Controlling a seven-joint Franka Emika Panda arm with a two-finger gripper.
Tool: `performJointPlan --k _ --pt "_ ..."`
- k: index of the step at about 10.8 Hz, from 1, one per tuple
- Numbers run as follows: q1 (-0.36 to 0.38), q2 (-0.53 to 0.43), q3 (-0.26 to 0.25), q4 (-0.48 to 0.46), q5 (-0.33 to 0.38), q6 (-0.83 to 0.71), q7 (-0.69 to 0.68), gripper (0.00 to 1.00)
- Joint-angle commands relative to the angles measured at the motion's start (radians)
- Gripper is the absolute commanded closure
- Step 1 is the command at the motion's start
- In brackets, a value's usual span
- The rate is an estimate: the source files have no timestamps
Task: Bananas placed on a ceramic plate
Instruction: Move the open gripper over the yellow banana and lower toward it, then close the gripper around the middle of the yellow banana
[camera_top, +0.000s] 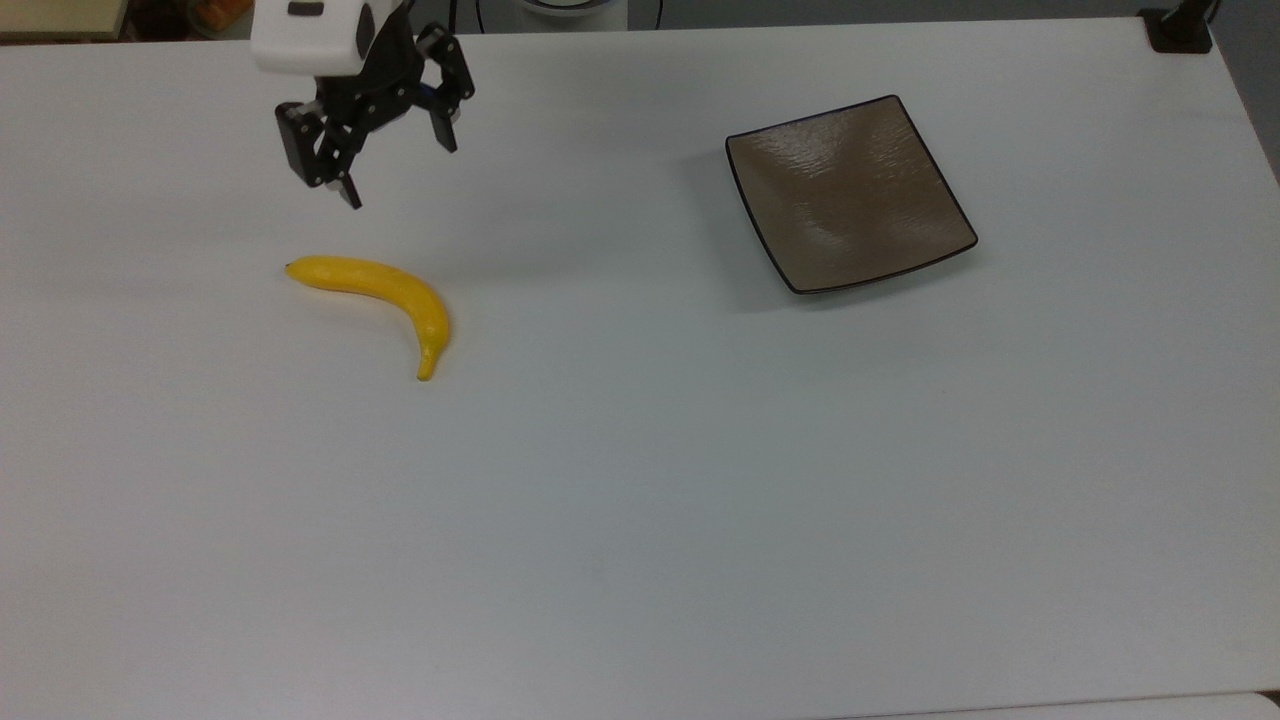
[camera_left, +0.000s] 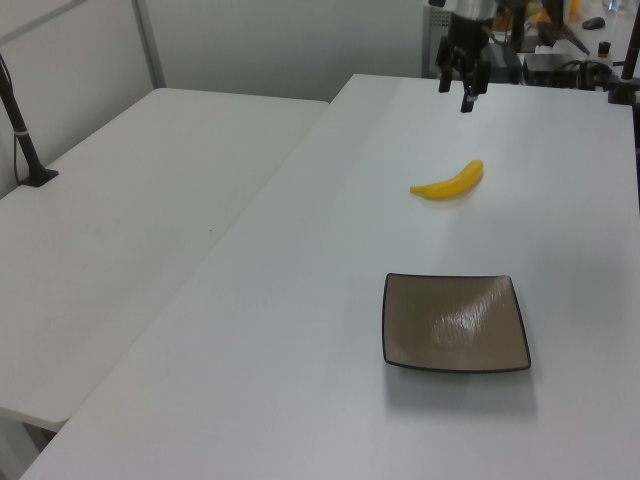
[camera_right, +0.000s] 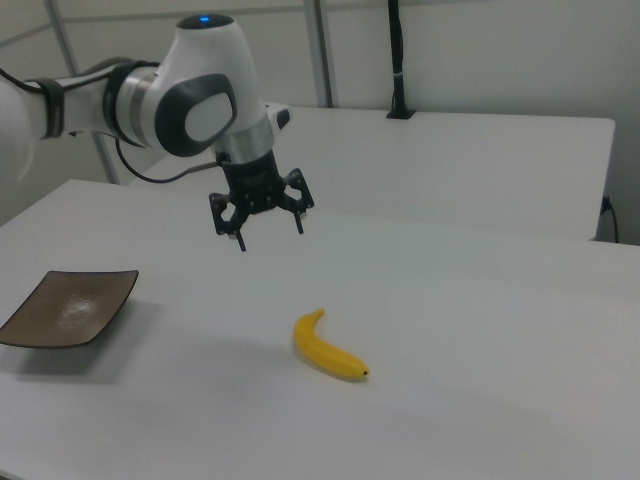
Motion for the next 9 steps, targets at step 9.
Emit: performJointPlan --k 9 --pt "-0.019 0.194 0.000 -0.117 -0.143 0.266 -0.004 0.00"
